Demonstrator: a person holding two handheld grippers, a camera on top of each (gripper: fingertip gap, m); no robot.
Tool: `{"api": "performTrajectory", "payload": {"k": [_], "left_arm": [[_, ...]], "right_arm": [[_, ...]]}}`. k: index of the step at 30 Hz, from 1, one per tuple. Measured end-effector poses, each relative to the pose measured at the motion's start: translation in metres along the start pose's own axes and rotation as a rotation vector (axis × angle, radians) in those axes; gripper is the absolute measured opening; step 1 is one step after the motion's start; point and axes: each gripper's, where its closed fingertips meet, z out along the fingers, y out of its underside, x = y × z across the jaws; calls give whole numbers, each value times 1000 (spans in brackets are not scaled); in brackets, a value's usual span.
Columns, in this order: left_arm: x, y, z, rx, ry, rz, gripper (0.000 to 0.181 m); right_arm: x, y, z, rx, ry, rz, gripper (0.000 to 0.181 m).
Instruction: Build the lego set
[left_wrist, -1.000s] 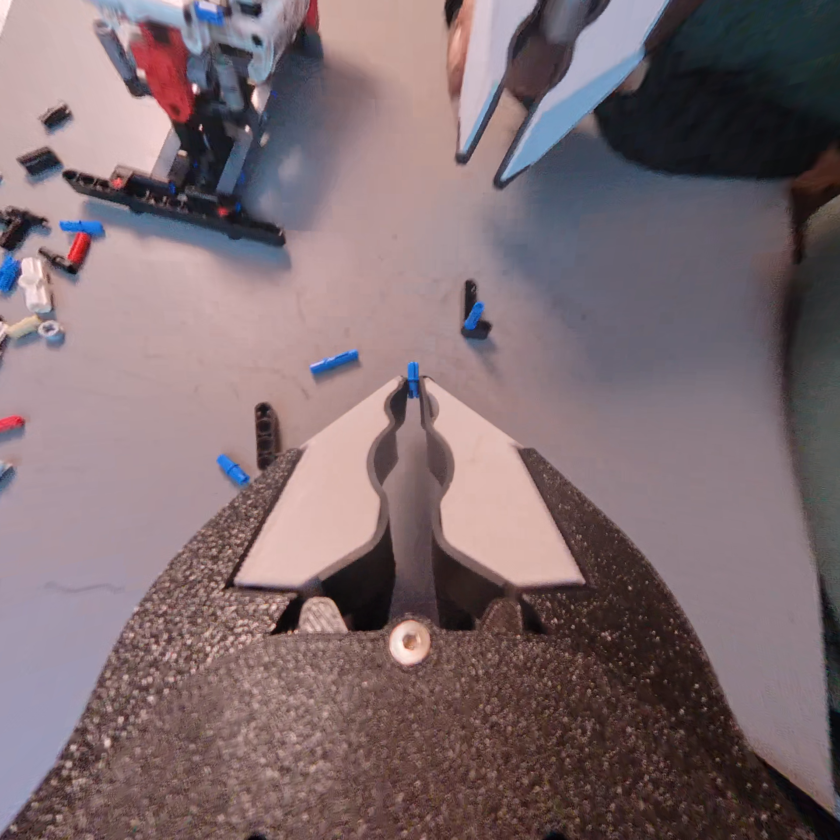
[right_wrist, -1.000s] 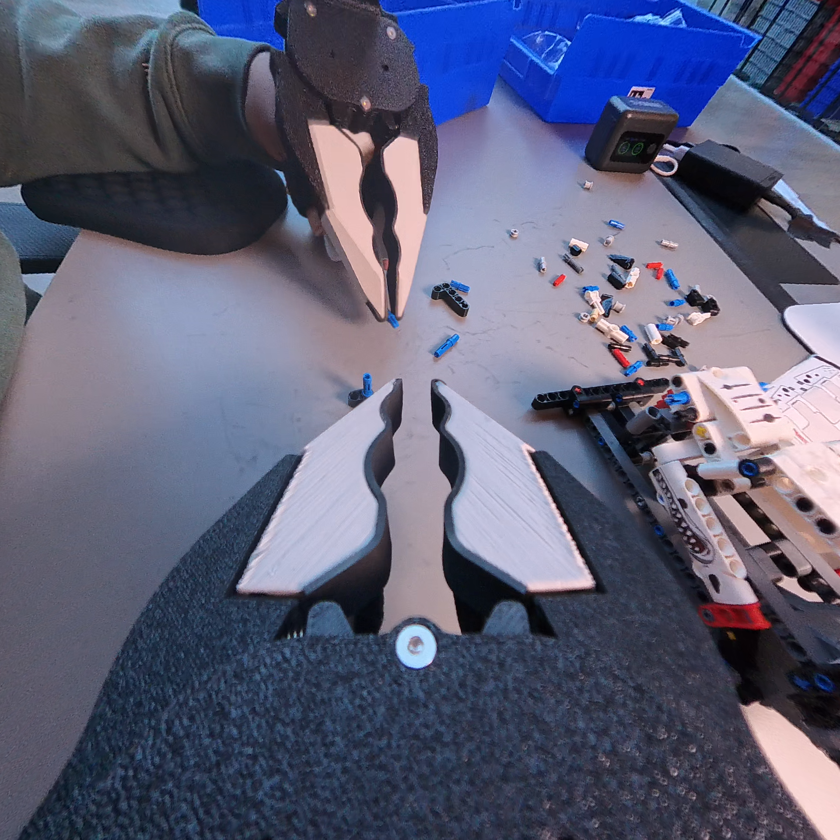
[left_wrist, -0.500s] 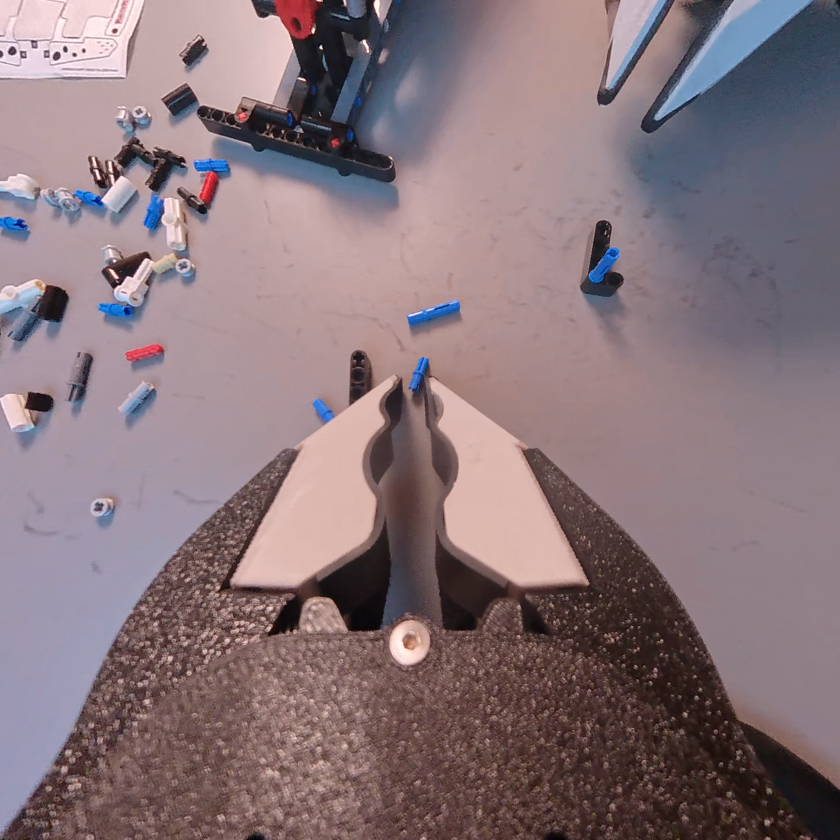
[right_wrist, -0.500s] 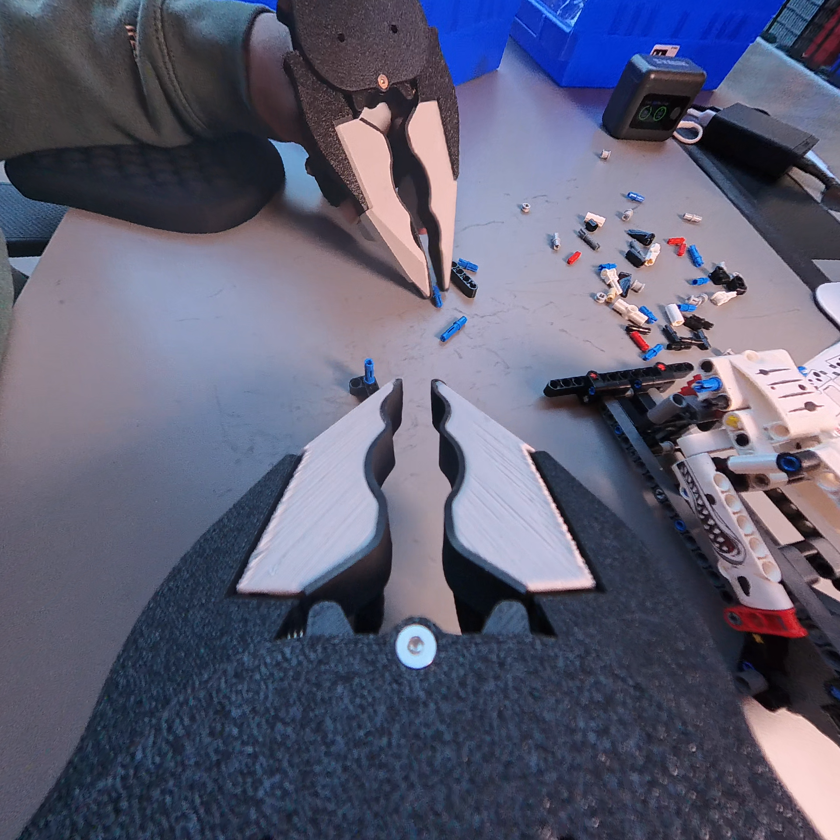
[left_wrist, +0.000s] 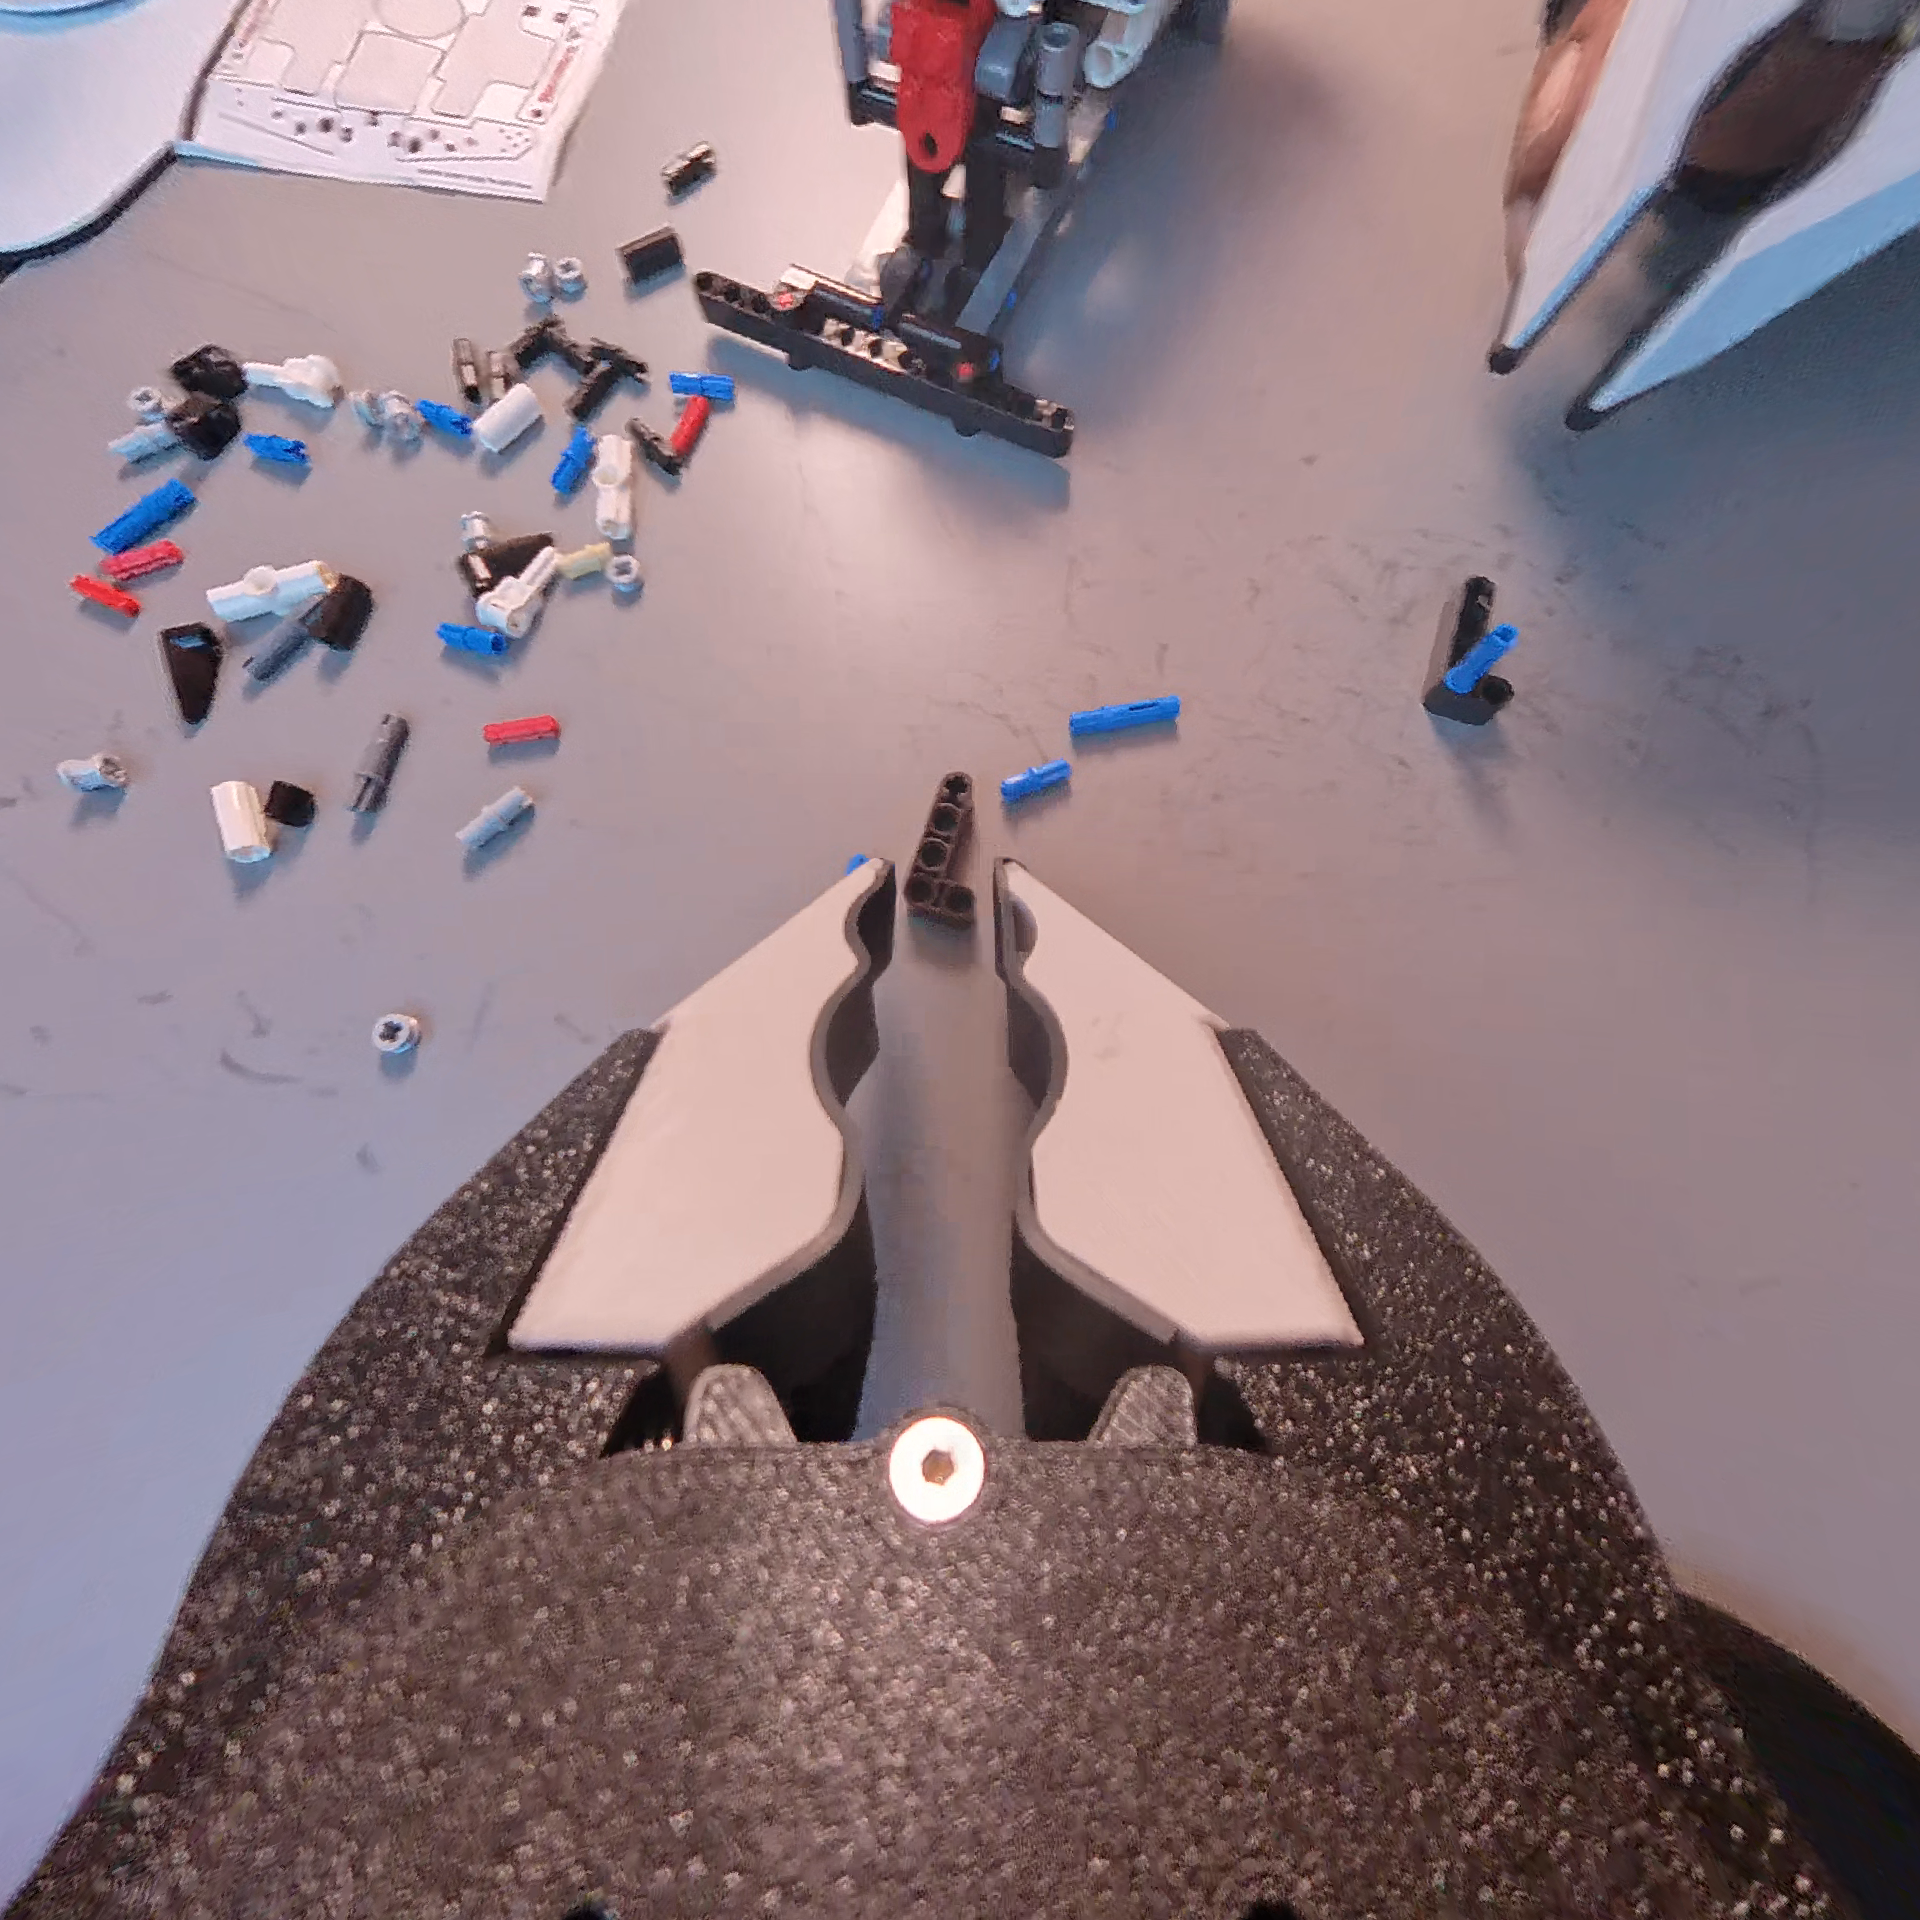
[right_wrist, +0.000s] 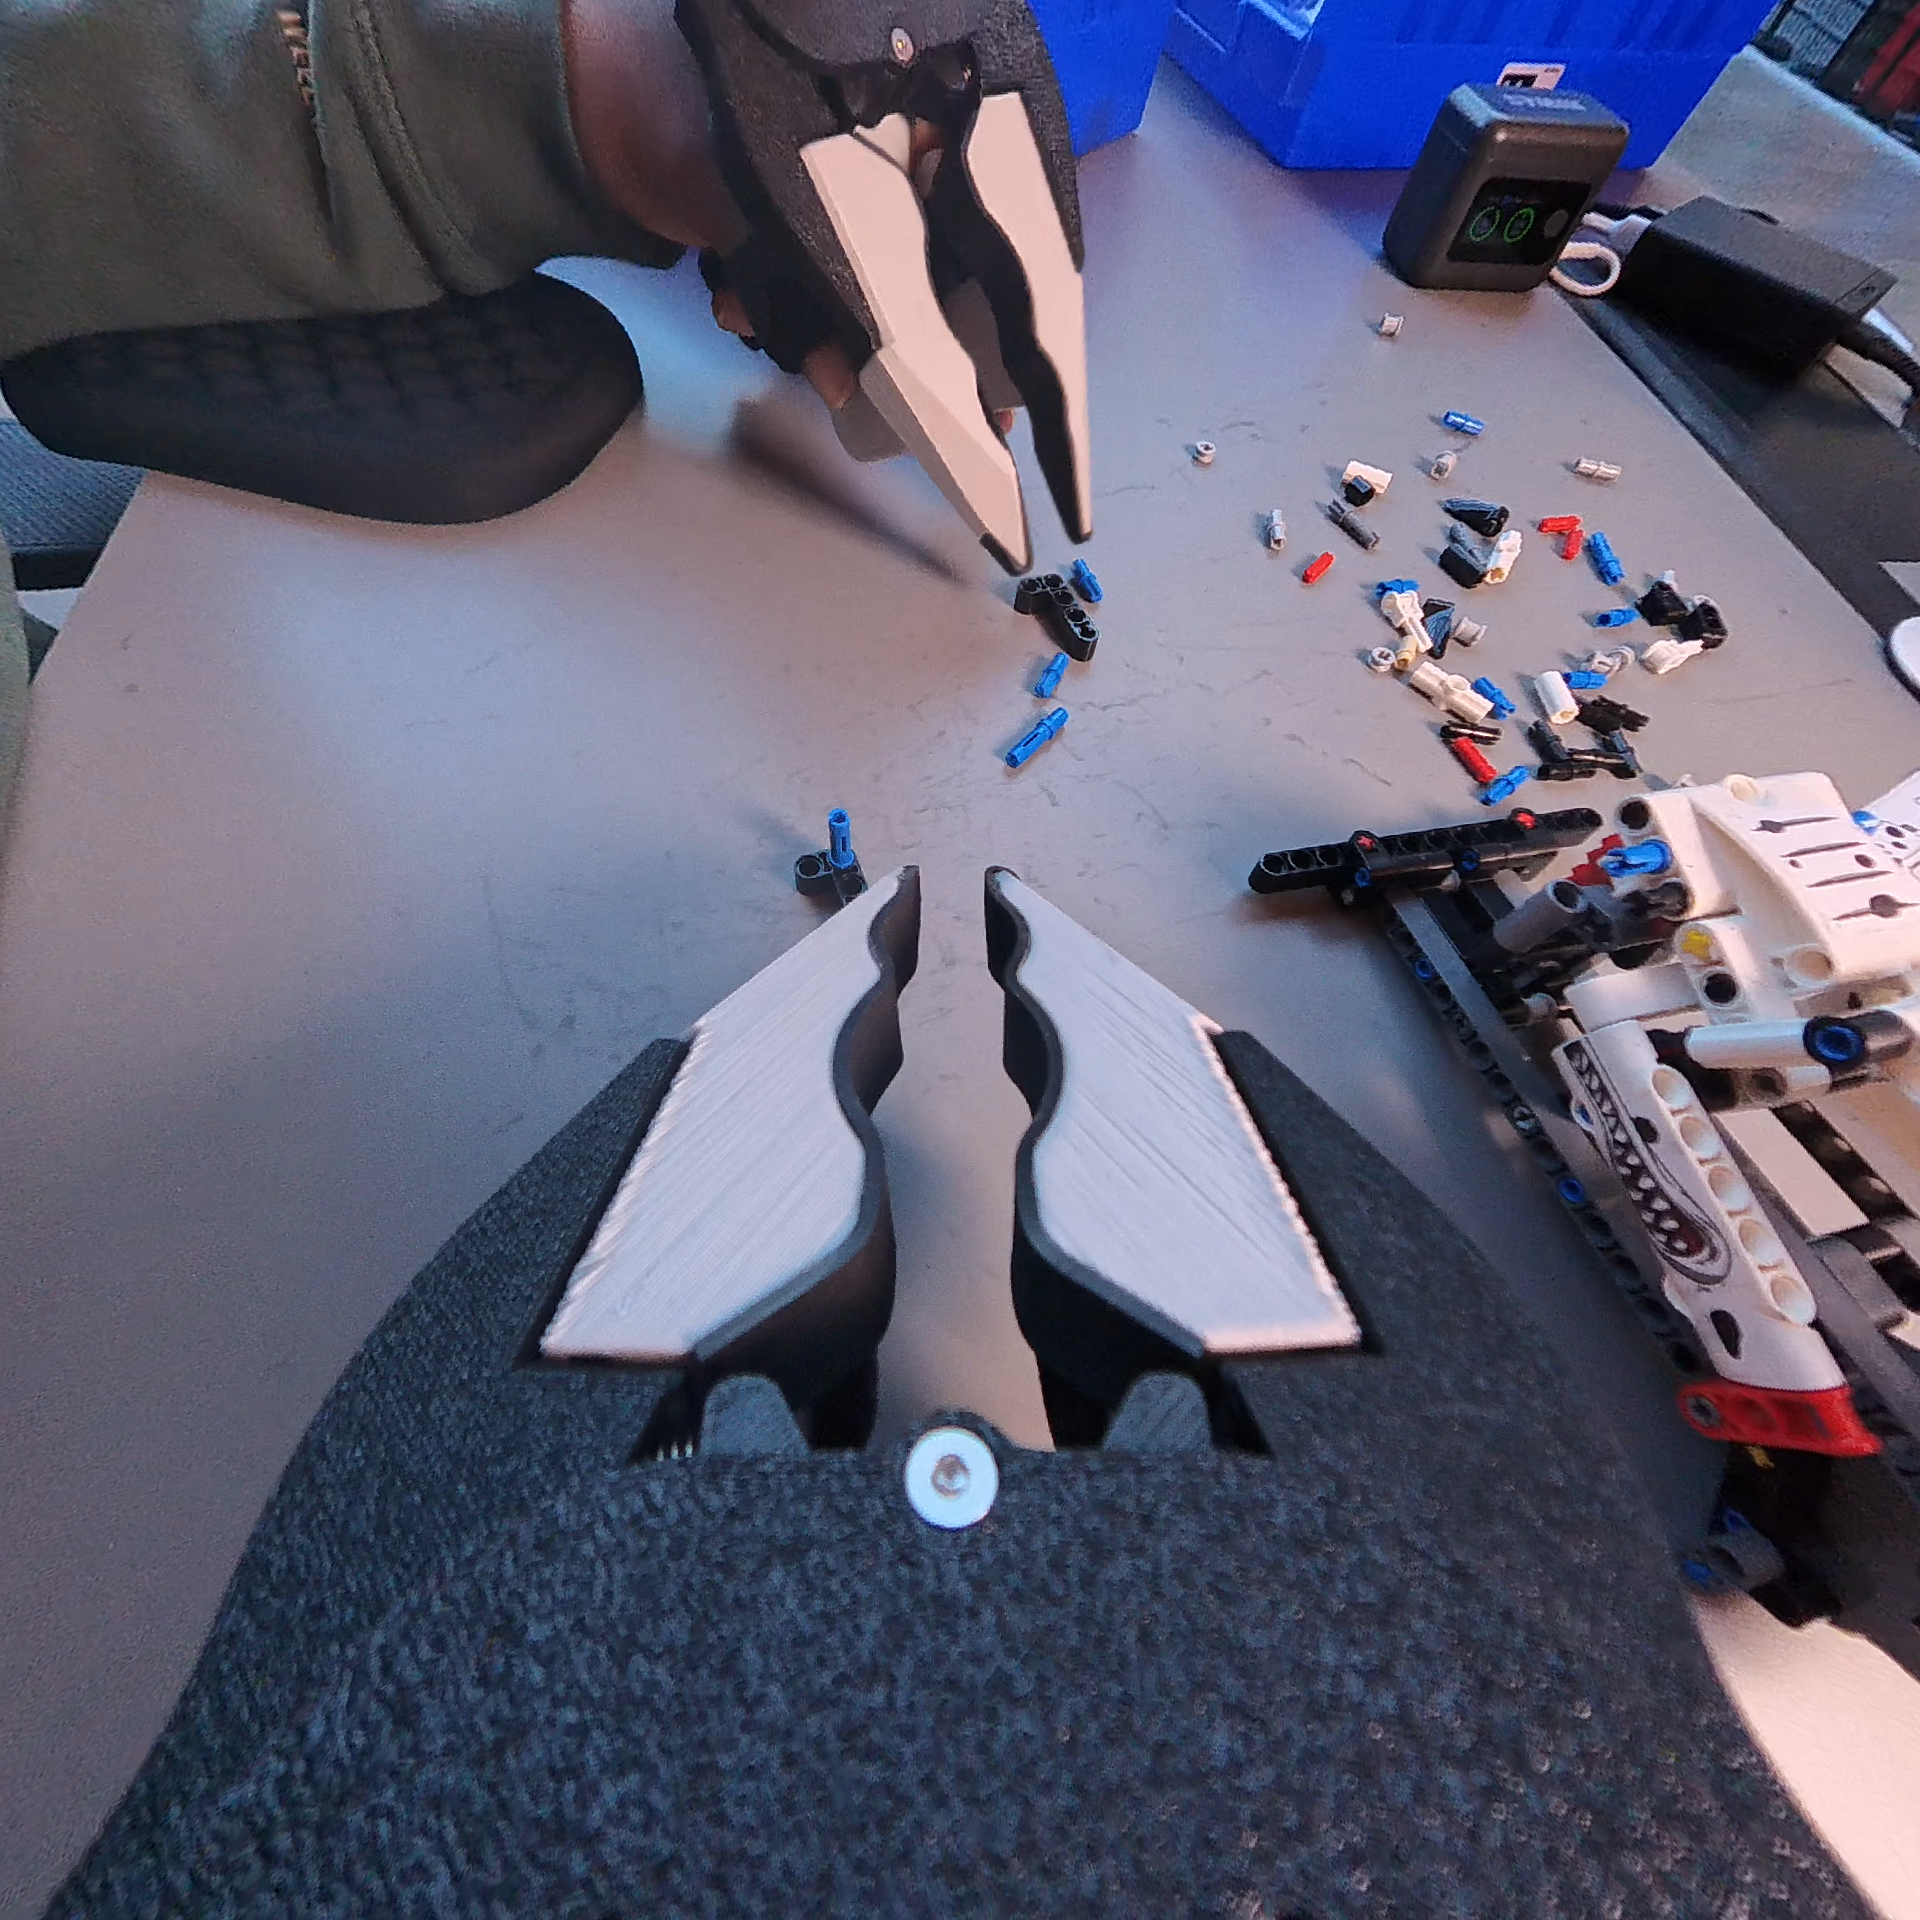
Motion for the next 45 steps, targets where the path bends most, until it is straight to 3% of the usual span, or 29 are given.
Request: {"api": "performTrajectory", "payload": {"k": [5, 14, 25, 27, 29, 32, 35, 38, 45], "left_arm": [[13, 7, 5, -40, 55, 73, 18], [18, -15, 29, -29, 73, 256, 18], [23, -4, 29, -89, 143, 225, 5], [29, -17, 24, -5, 181, 145, 5], [44, -51, 7, 185, 315, -33, 5], [62, -109, -28, 502, 577, -361, 5], [67, -138, -44, 678, 822, -674, 4], [69, -147, -47, 754, 976, -859, 4], [80, -155, -46, 781, 1057, -931, 4]], "right_arm": [[0, 1, 0, -4, -3, -2, 12], [0, 2, 0, -14, 1, -3, 12], [2, 4, -2, -23, 9, -13, 12], [4, -2, -4, 8, 23, -19, 11], [6, -22, -7, 106, 63, -43, 12], [7, -66, -18, 299, 198, -141, 12], [10, -96, -25, 380, 386, -265, 15], [10, -104, -25, 365, 486, -354, 20], [17, -108, -28, 356, 587, -403, 16]]}}
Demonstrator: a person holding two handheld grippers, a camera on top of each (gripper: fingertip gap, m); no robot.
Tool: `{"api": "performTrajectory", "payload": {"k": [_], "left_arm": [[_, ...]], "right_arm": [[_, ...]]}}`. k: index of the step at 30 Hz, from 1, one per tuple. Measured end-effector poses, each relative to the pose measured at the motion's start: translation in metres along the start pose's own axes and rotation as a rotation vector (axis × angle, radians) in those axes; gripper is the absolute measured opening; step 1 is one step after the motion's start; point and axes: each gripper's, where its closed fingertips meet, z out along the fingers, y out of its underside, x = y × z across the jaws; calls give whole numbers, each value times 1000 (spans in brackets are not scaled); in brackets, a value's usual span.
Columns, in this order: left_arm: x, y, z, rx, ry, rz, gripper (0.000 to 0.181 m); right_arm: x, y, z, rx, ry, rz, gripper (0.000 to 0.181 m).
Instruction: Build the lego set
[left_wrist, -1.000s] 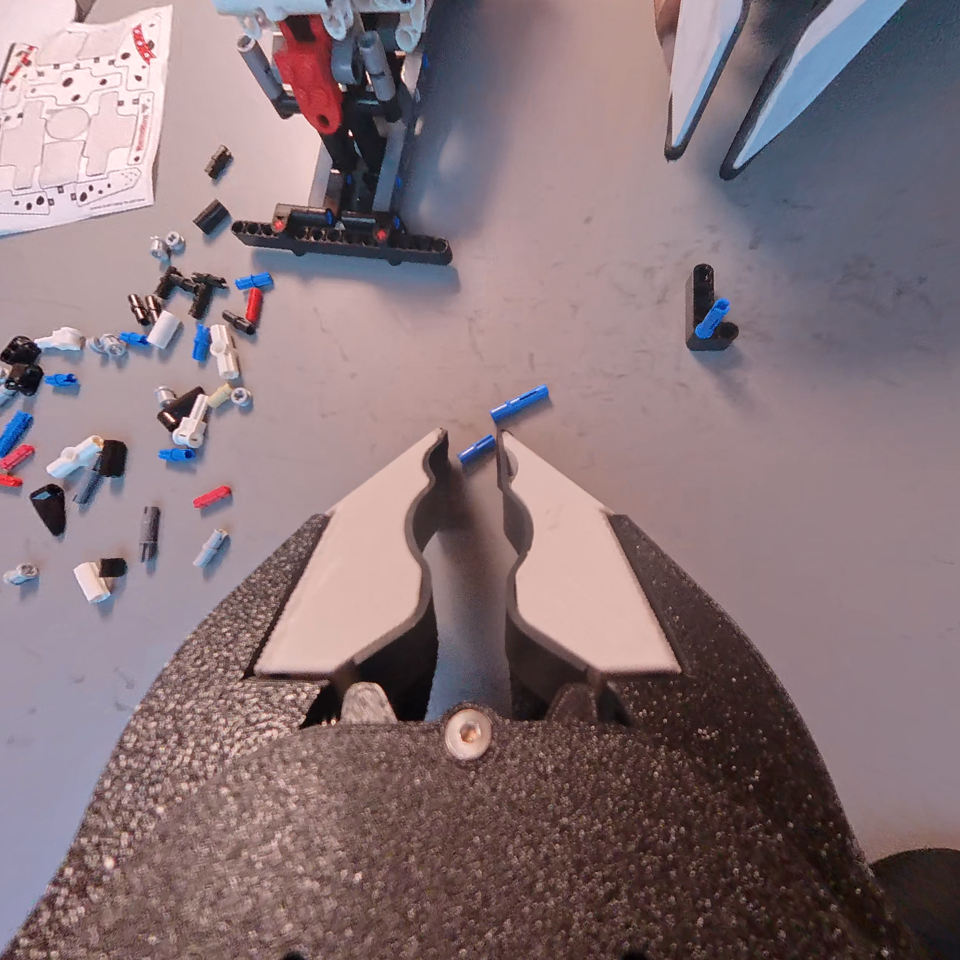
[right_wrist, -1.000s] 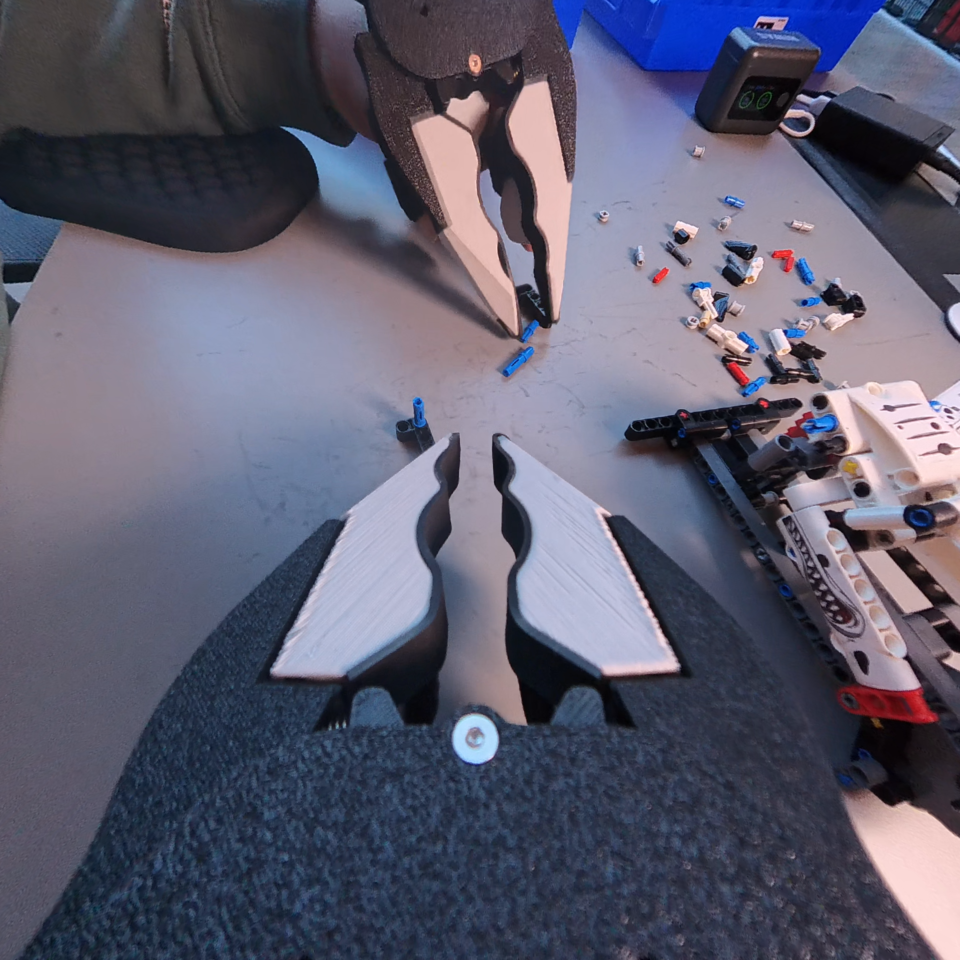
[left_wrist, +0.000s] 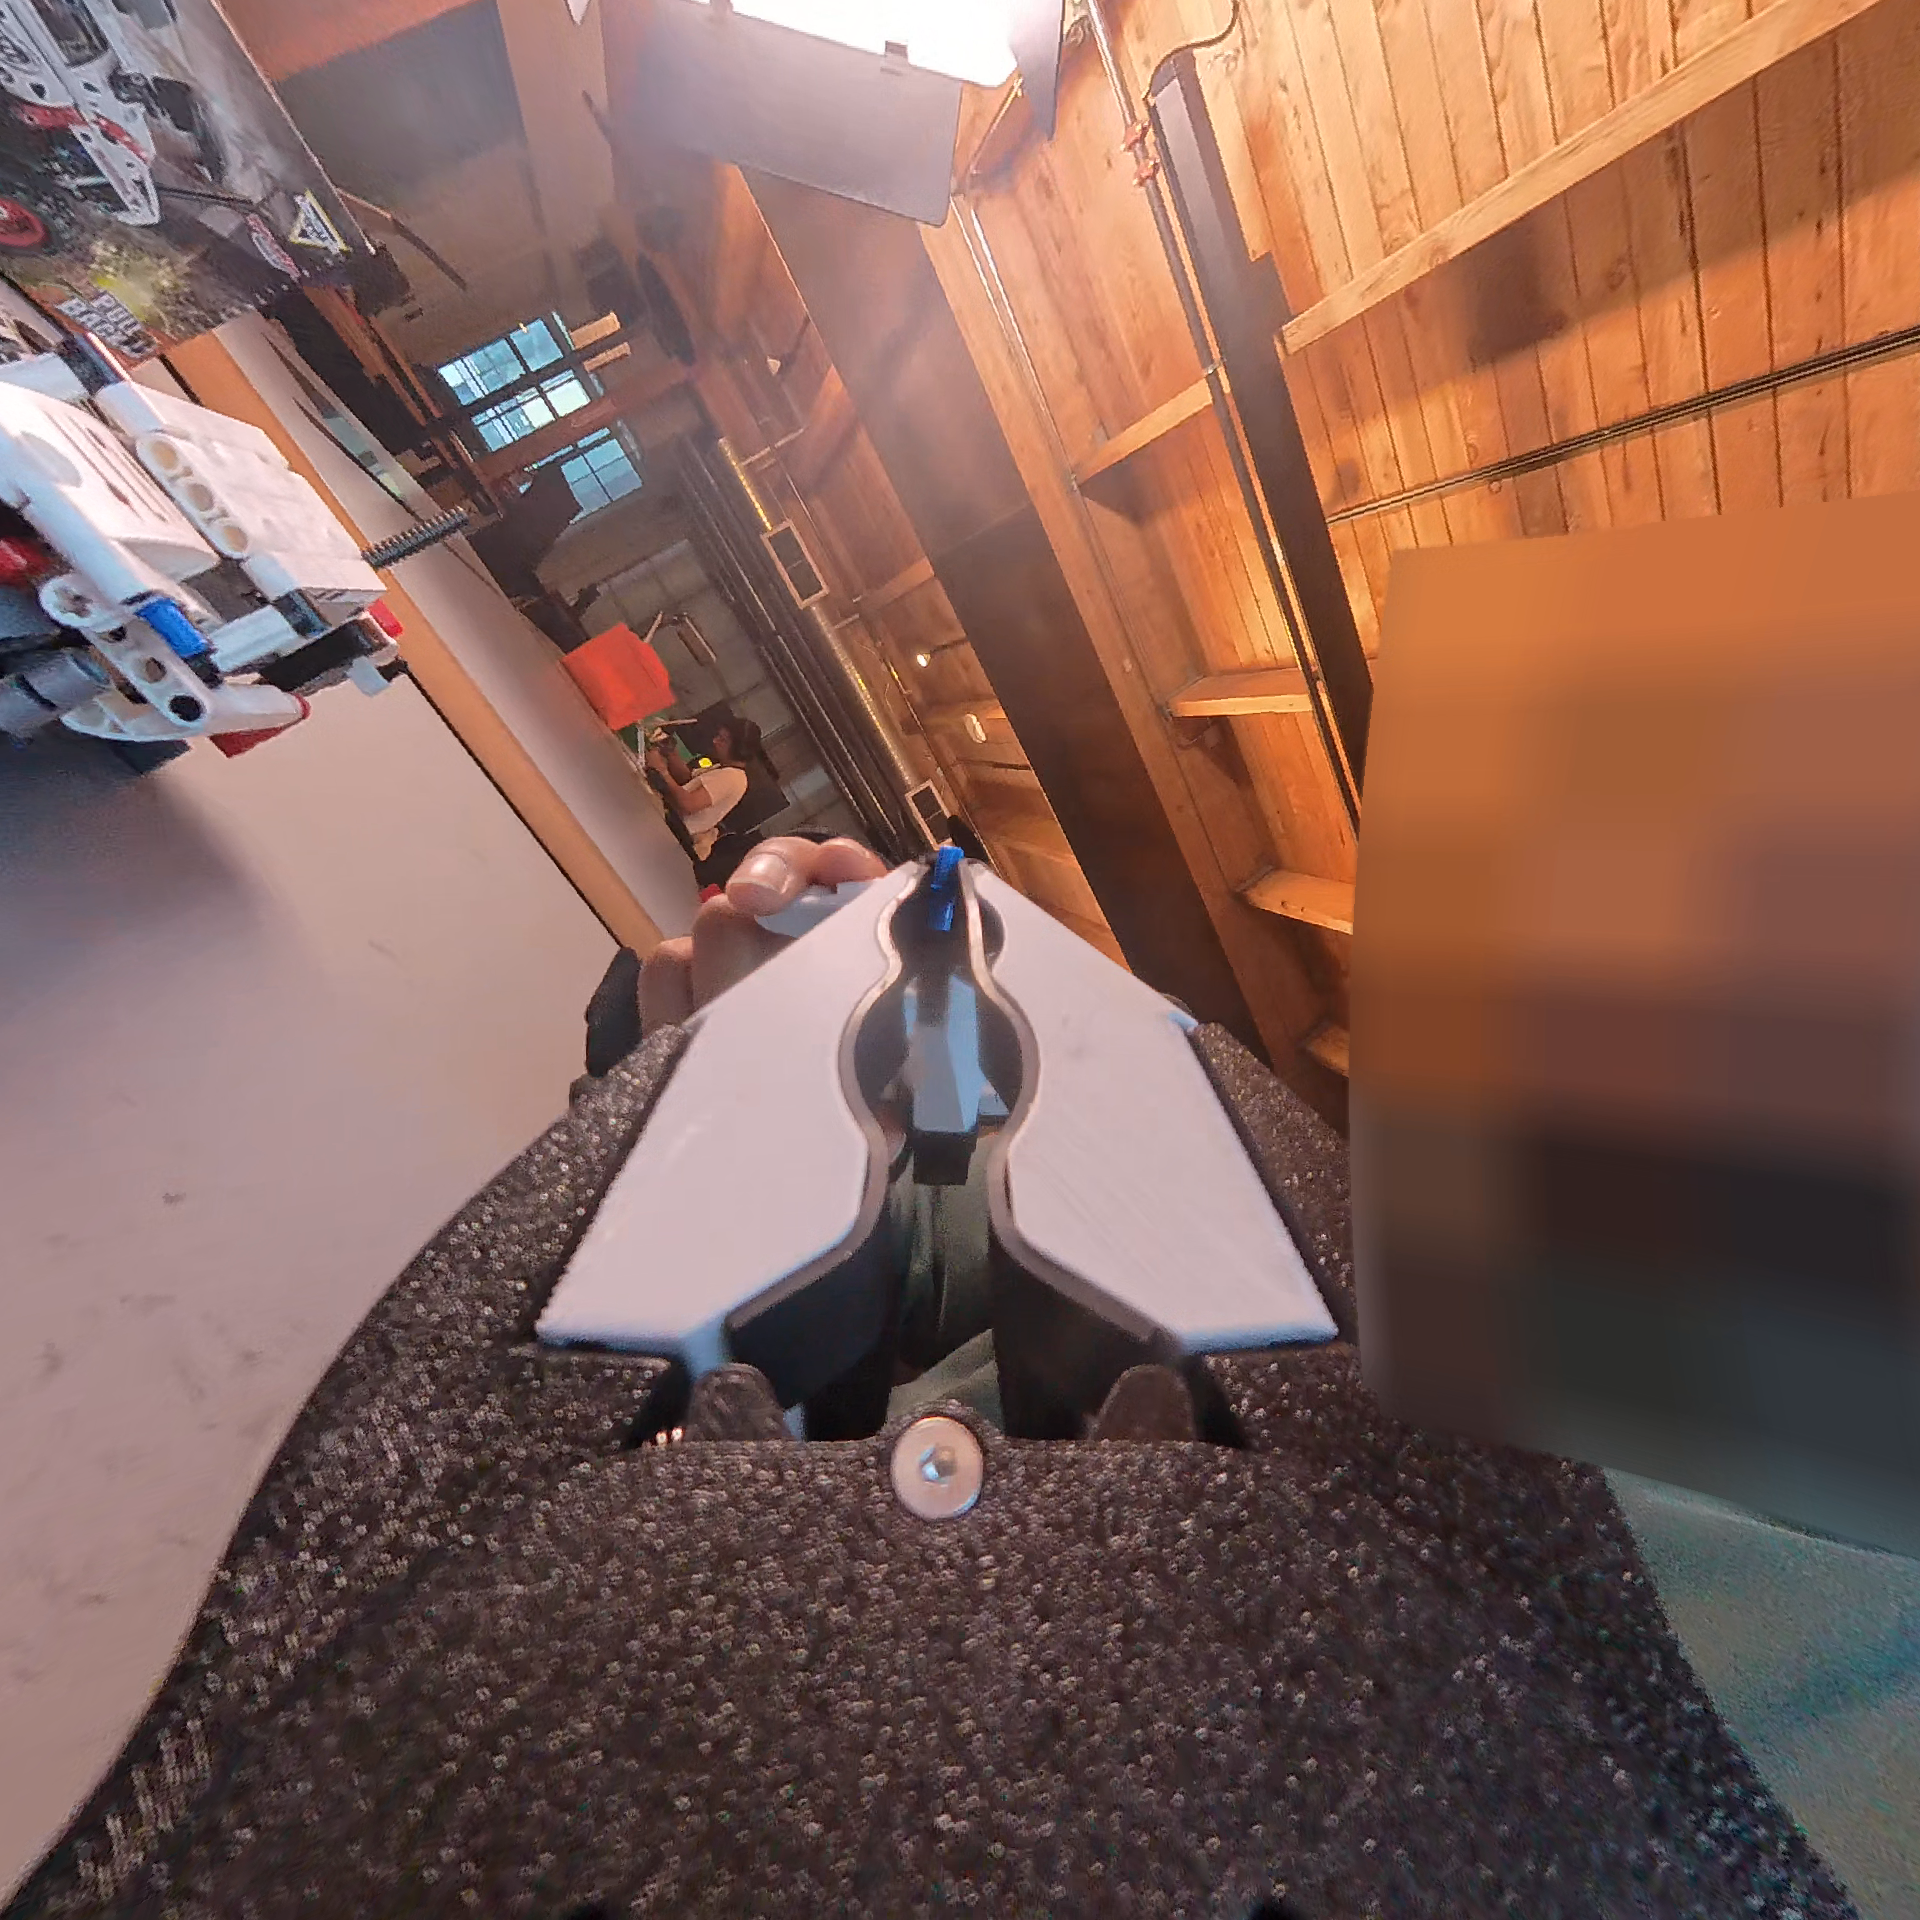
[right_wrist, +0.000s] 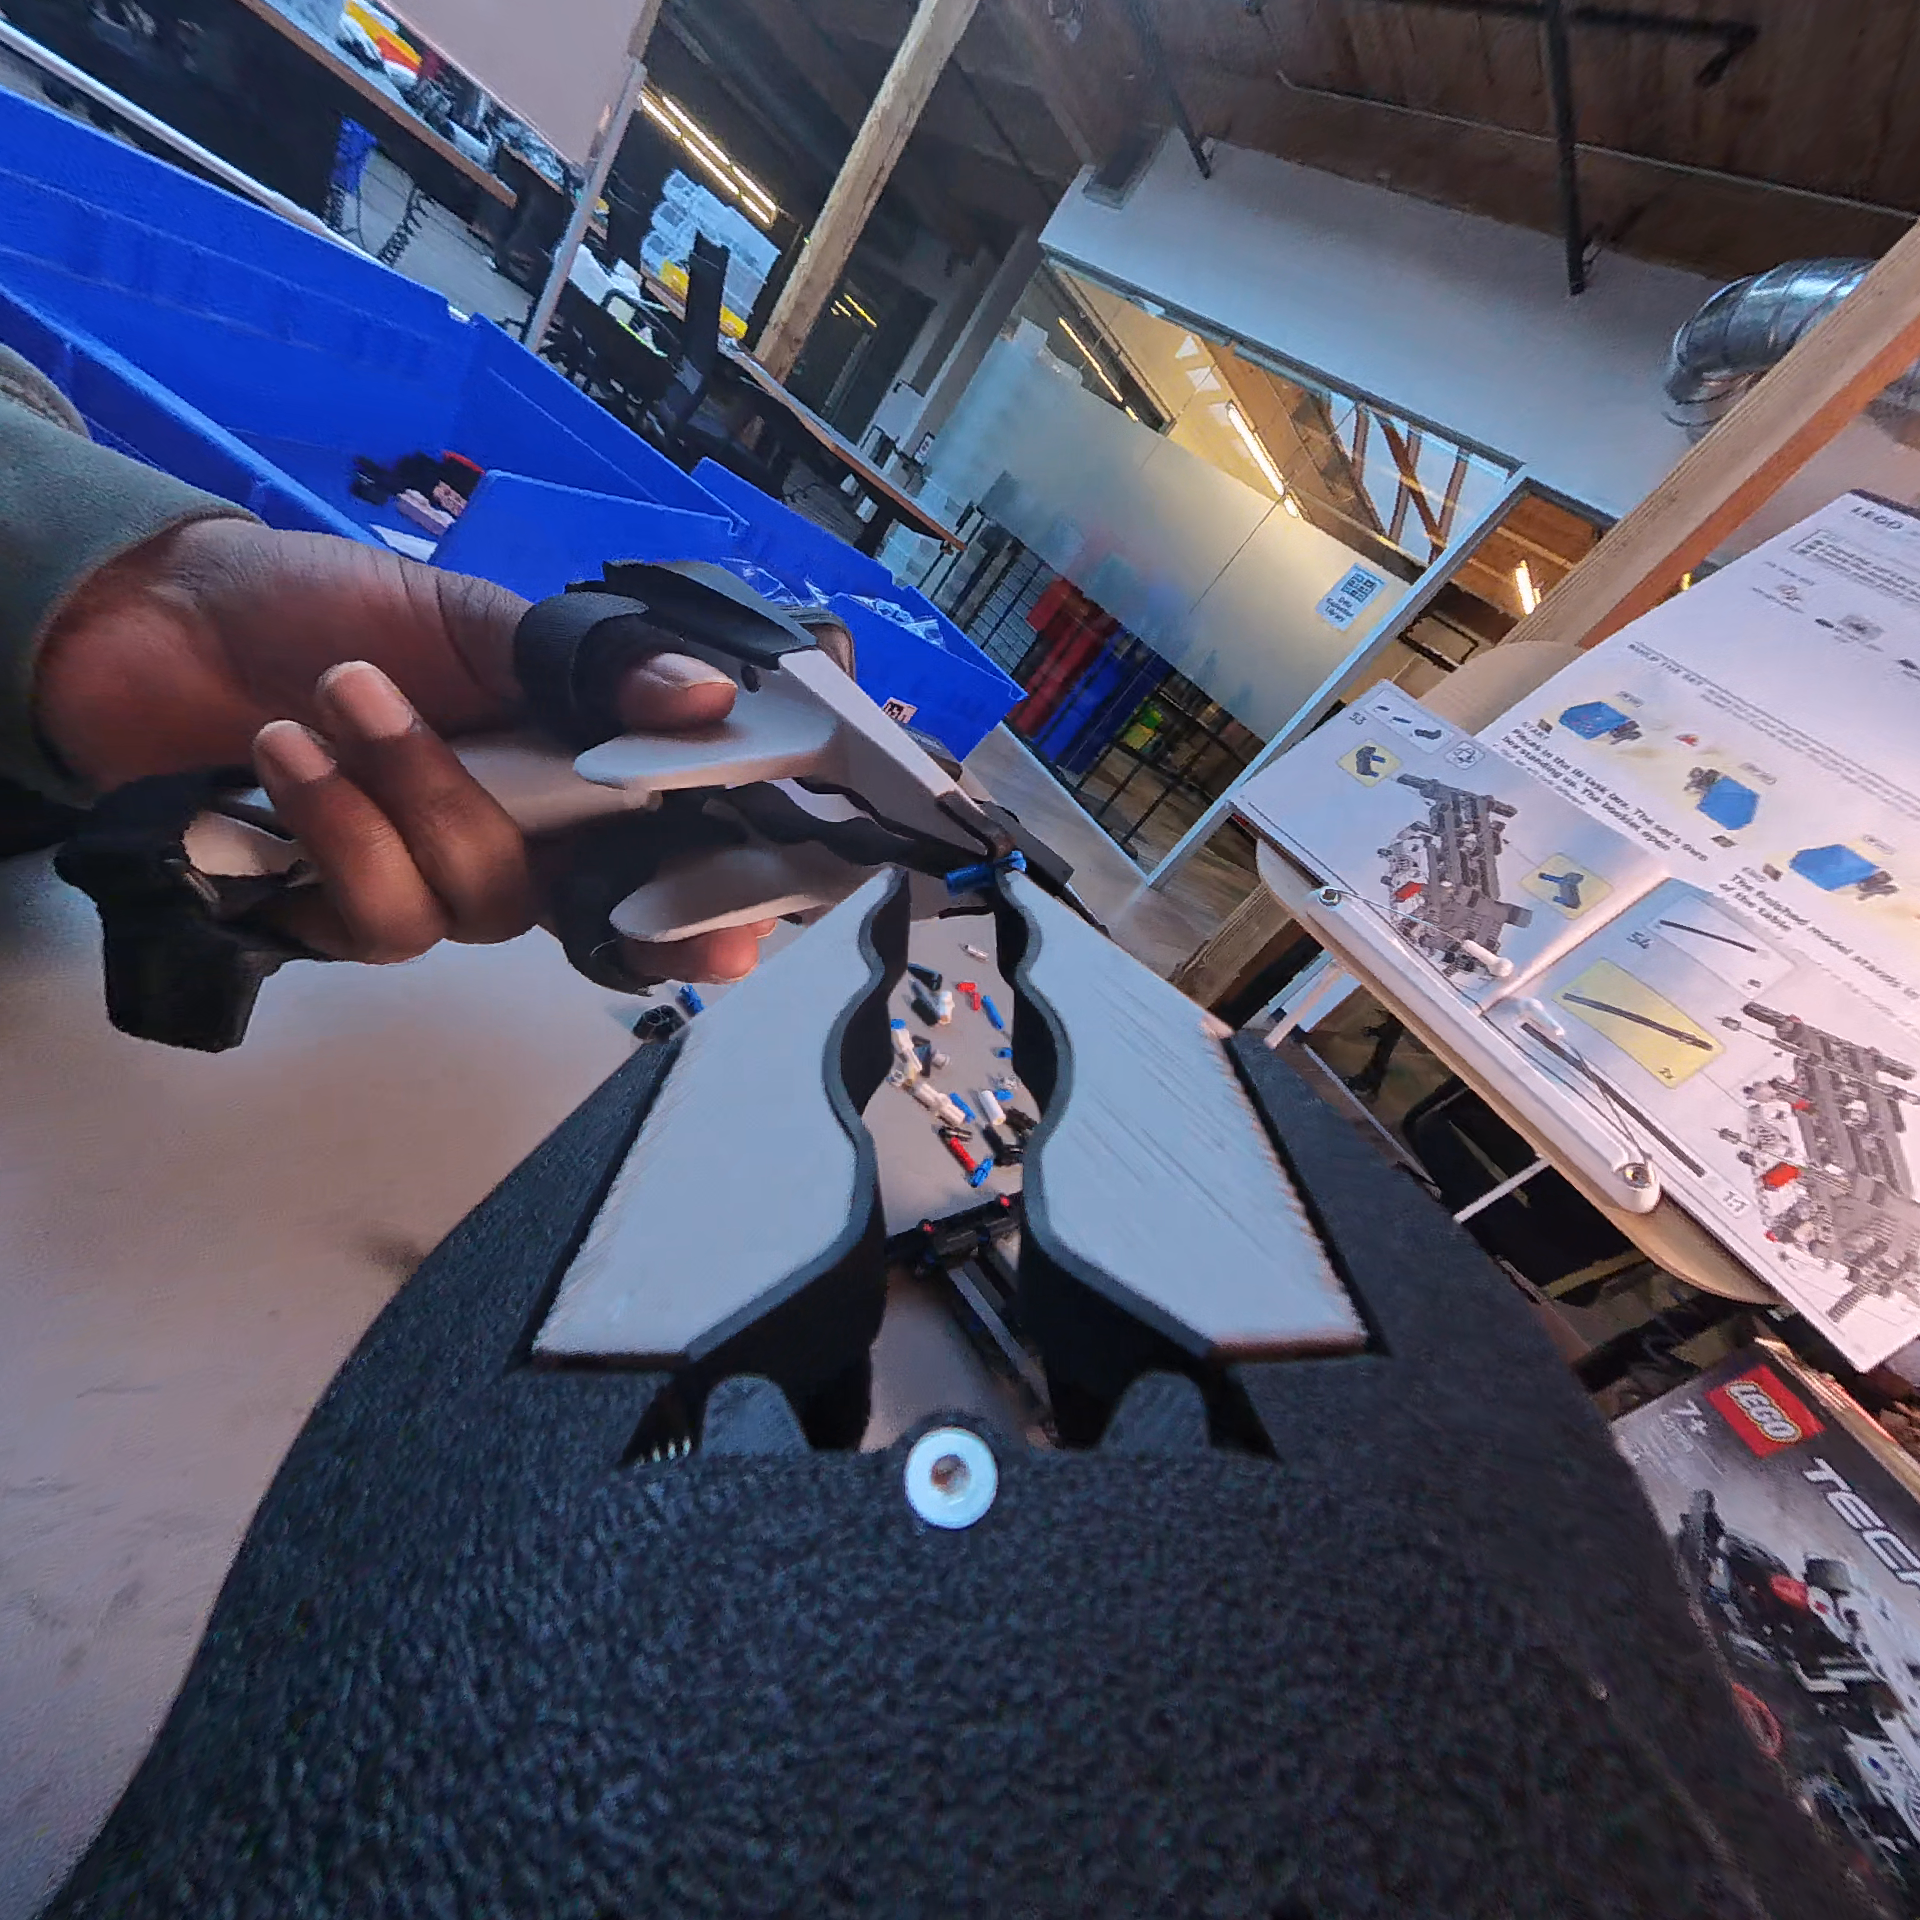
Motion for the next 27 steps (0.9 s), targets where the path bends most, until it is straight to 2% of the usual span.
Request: {"api": "performTrajectory", "payload": {"k": [7, 11, 14, 19, 23, 27], "left_arm": [[-4, 3, 0, 6, -4, -23, 4], [-11, 2, -6, 5, -54, 7, 0], [-13, 10, -6, -65, -91, 62, 1], [-8, 20, -5, -172, -106, 147, 14], [-10, 33, -2, -247, -115, 151, 13], [-10, 36, -1, -255, -118, 156, 9]], "right_arm": [[2, 6, -1, -16, -3, -19, 10], [-1, 8, -6, 2, -89, 19, 8], [-6, 7, -11, 15, -178, 88, 7], [-17, 7, -20, 10, -325, 173, 7], [-22, 9, -22, 4, -347, 164, 7], [-23, 7, -23, 7, -357, 177, 7]]}}
